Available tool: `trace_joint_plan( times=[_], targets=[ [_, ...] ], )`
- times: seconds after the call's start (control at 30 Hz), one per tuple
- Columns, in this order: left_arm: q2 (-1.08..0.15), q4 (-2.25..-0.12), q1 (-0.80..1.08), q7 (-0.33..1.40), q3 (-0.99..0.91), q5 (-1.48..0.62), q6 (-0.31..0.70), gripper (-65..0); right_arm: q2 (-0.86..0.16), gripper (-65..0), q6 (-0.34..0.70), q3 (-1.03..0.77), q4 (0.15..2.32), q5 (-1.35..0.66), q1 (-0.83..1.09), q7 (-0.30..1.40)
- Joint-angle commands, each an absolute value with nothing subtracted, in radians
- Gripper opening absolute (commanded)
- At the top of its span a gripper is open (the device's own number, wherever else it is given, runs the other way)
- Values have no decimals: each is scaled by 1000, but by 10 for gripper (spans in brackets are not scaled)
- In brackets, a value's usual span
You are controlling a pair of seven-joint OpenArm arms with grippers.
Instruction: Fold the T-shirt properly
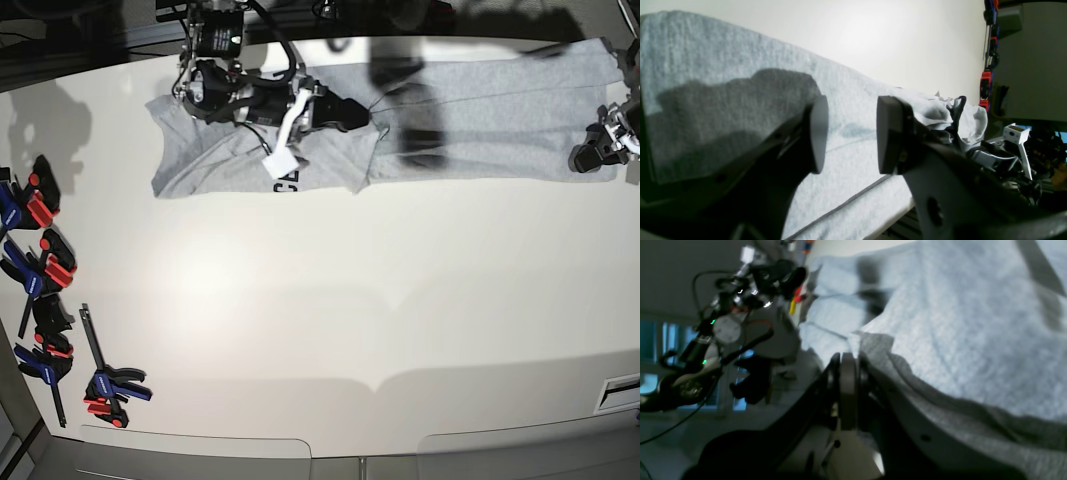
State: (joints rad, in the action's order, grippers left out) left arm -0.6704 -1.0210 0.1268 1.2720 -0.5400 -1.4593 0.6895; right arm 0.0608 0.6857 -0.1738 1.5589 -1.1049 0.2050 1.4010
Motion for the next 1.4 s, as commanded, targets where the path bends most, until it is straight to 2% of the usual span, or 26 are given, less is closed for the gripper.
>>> trace_joint_plan(
  times=[0.0, 0.77, 0.9, 1.27, 1.37],
  targets=[
    [-698, -1036, 119, 1262, -551, -1484, 698, -435, 61, -650, 698, -159, 1578, -1141, 197, 1396],
    [-699, -1036, 118, 1259, -551, -1484, 698, -435, 22, -650, 698, -138, 1578, -1131, 253, 1396],
    [-698, -1036, 119, 1257, -551, -1484, 698, -434, 16, -580, 698, -138, 1578, -1162, 255, 1396],
    [-699, -1036, 119, 1256, -551, -1484, 698, -434, 2, -579, 698, -138, 1580, -1374, 266, 1396],
    [-699, -1036, 118, 1256, -551, -1484, 698, -434, 2, -536, 698, -138, 1583, -1412, 266, 1396]
  ],
)
